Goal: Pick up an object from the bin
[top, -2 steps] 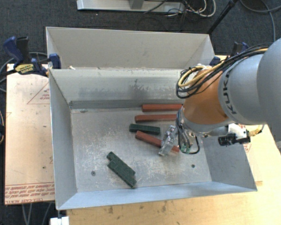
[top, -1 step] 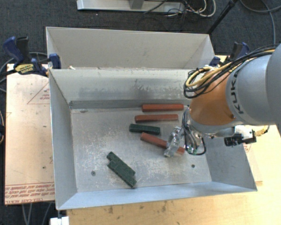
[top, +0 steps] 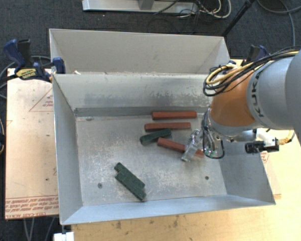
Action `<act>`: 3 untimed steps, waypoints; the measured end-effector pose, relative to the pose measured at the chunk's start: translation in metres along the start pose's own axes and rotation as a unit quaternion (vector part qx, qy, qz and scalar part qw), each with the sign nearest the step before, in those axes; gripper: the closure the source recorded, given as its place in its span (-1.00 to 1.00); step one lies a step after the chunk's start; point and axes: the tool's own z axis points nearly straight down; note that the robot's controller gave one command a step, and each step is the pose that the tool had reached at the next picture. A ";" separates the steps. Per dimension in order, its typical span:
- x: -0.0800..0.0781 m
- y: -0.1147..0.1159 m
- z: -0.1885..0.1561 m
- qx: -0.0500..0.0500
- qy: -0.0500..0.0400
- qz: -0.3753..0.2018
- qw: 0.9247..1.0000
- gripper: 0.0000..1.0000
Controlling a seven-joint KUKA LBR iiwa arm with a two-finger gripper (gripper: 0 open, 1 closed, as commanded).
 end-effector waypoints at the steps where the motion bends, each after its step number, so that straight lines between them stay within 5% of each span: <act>1: -0.001 -0.026 -0.027 0.001 0.000 0.065 0.998 1.00; 2: -0.001 -0.026 -0.027 0.001 0.001 0.064 0.998 -1.00; 3: -0.011 0.005 0.002 0.001 0.001 0.139 0.990 -1.00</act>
Offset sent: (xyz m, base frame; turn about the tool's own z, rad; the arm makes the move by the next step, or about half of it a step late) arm -0.0129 -0.0234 0.0269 0.1316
